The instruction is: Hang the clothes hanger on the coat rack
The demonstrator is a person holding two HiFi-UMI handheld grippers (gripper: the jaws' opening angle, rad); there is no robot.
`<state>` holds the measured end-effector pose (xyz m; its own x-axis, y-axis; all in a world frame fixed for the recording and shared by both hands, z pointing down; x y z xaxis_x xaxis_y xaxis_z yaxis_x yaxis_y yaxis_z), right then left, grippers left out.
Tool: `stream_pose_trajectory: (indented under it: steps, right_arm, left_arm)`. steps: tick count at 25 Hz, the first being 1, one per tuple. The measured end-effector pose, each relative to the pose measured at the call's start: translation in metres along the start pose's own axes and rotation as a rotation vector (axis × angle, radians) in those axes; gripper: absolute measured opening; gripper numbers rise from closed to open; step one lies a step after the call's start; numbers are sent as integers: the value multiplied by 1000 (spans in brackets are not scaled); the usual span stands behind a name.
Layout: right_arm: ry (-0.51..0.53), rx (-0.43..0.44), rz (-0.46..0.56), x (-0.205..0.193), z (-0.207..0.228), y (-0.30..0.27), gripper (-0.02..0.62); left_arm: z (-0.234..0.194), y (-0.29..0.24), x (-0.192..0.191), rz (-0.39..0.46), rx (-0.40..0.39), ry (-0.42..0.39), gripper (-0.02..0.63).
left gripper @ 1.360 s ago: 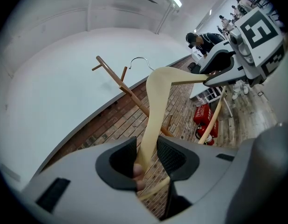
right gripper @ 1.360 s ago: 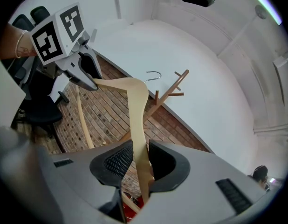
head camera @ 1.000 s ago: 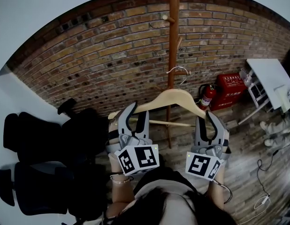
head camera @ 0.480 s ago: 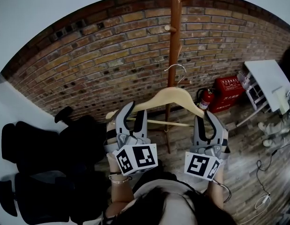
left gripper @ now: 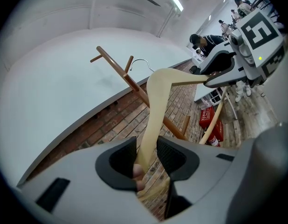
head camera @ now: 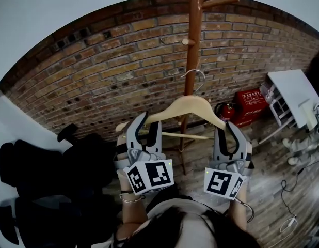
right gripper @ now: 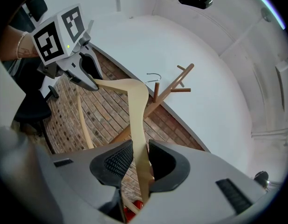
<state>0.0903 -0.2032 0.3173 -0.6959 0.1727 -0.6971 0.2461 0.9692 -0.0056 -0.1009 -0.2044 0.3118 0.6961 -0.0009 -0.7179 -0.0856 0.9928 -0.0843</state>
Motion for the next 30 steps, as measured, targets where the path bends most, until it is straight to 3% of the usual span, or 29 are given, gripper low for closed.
stream_pose_trajectory:
  steps: [30]
  right_arm:
    - [23, -33, 30, 23, 21, -62, 120]
  left_arm:
    - [-41, -55, 11, 58, 28, 12, 140]
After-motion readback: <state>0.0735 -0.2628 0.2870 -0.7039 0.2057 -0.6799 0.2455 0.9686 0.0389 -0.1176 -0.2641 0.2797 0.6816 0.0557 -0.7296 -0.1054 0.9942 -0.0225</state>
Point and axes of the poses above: the fingertips, and each gripper's own axes: y backward along the fingers, z to its right, x out of its top, the point moved 3 cm from there along y, backward along the fingers
